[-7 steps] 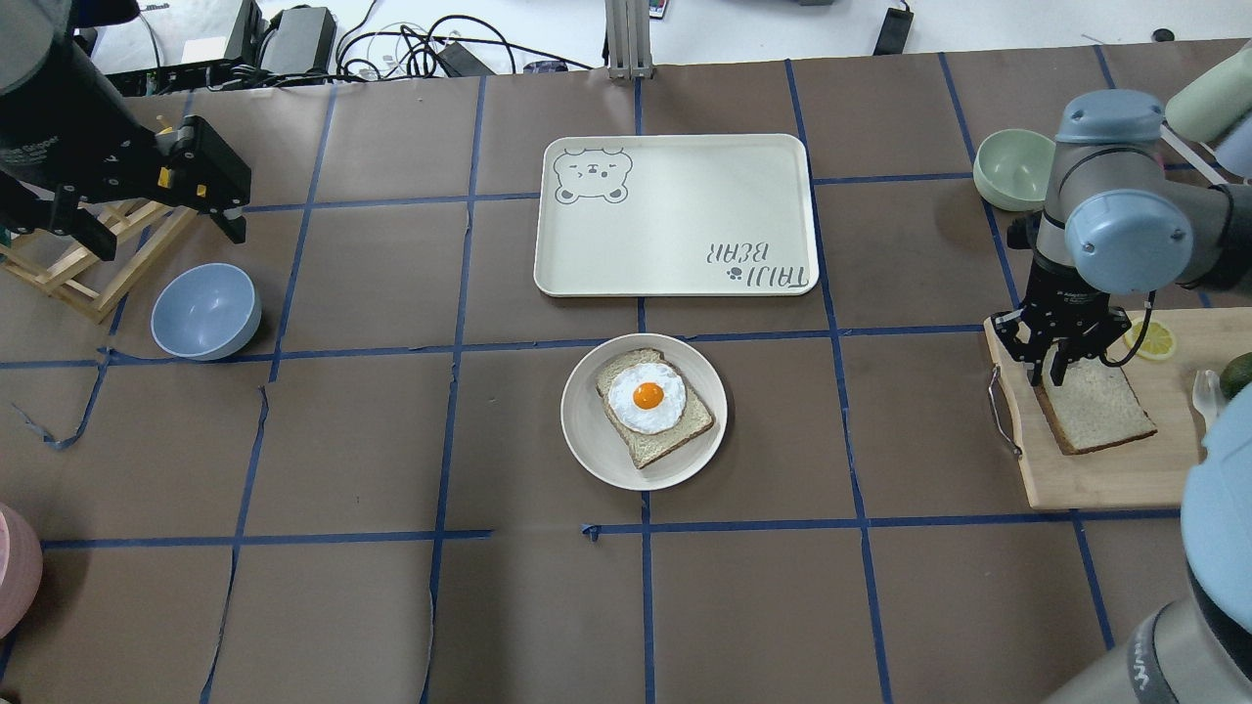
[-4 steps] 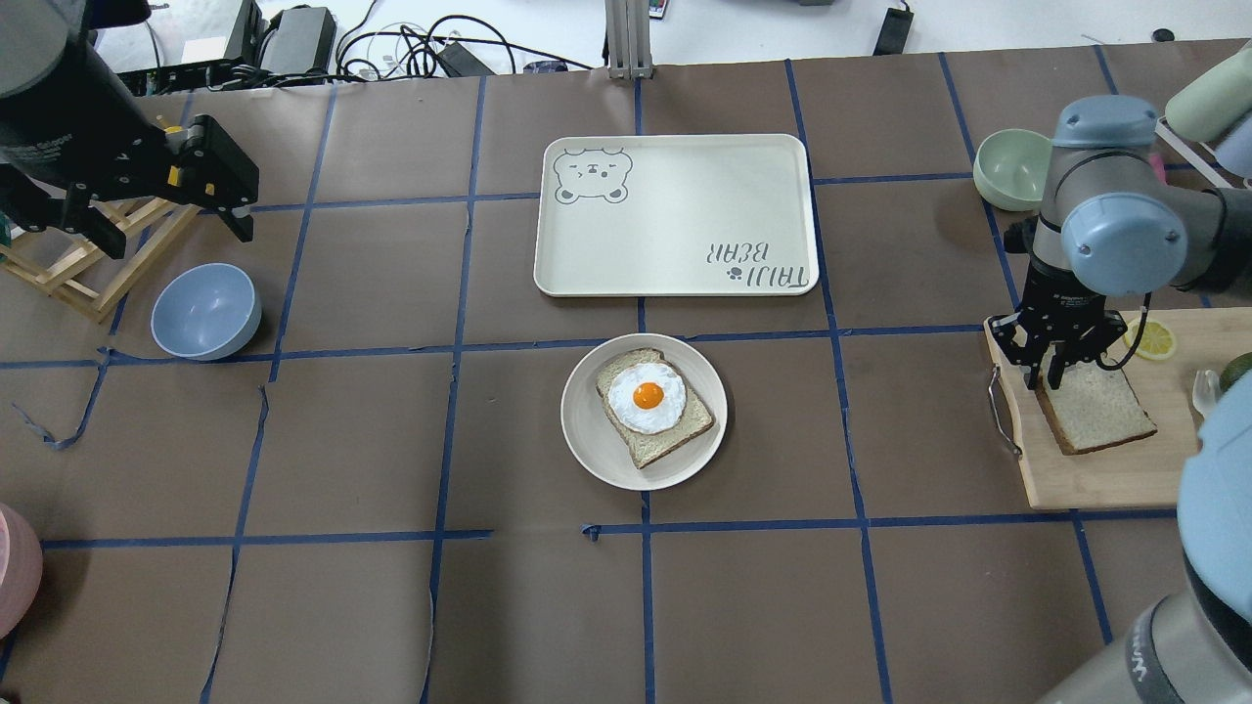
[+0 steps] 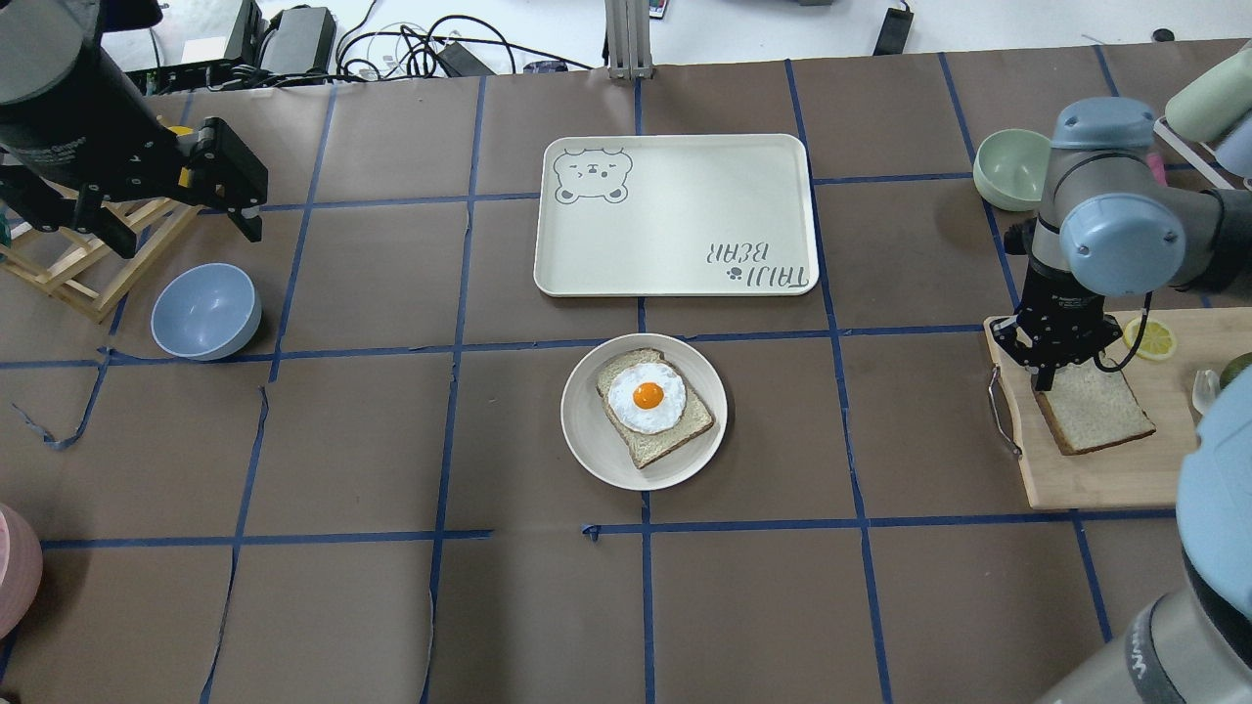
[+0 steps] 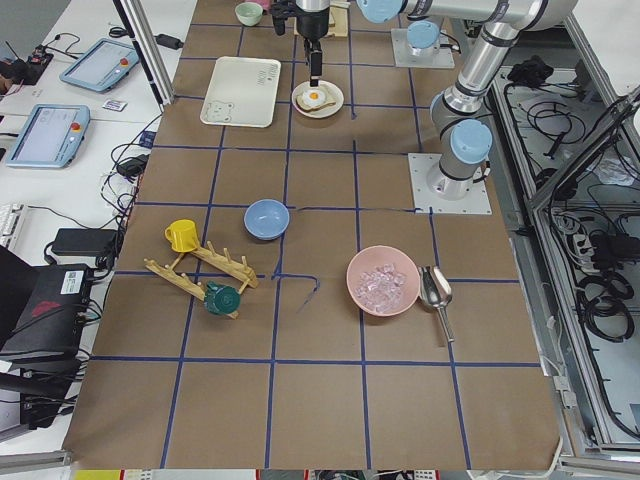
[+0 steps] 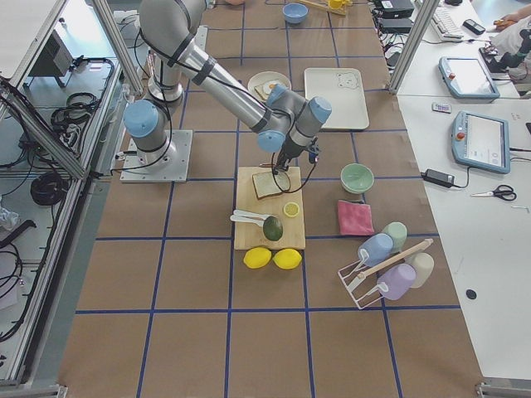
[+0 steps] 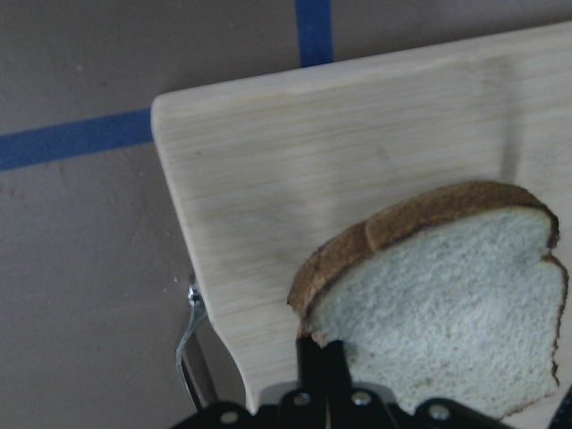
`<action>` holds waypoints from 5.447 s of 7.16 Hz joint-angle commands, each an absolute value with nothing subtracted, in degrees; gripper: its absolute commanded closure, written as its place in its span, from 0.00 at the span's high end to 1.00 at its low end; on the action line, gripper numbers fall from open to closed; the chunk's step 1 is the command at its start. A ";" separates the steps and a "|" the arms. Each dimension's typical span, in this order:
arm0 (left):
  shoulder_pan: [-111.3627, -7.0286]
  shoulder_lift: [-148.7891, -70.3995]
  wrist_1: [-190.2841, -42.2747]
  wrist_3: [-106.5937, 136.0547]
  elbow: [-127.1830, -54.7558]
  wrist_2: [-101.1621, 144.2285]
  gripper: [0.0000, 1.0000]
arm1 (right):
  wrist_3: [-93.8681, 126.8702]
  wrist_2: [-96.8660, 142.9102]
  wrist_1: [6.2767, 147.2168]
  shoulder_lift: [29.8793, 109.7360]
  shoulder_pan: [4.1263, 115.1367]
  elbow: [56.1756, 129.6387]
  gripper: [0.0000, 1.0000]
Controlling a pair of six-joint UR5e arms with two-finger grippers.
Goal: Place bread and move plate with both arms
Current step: 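Close the right gripper on the bread slice edge while the left arm shifts, then lift the bread slice with the right gripper toward the plate, then lower the bread onto the egg toast and open the right gripper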
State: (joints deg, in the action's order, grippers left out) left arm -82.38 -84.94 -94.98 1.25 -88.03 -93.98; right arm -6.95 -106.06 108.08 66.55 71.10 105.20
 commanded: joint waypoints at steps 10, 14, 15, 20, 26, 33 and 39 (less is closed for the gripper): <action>-90.35 -95.72 -96.33 4.93 -77.33 -91.14 1.00 | 9.34 -101.71 81.14 74.09 84.59 87.29 0.00; -90.35 -94.66 -94.92 4.75 -79.63 -90.97 1.00 | 41.50 -86.10 80.68 73.13 103.32 86.13 0.00; -90.35 -94.57 -94.92 4.83 -79.72 -90.88 1.00 | 44.01 -82.83 83.73 71.47 106.23 86.05 0.00; -90.26 -93.78 -96.75 5.36 -79.45 -91.40 1.00 | 46.58 -83.50 94.64 63.12 112.24 82.54 0.00; -89.74 -93.87 -96.86 5.10 -79.63 -91.32 1.00 | 44.30 -82.44 95.71 59.77 112.24 82.35 0.01; -89.82 -93.87 -96.86 4.83 -79.63 -91.23 1.00 | 37.64 -80.51 97.65 65.02 109.09 82.52 1.00; -90.18 -93.60 -96.33 5.09 -83.57 -95.45 1.00 | -0.78 -90.09 90.37 81.27 94.85 87.45 1.00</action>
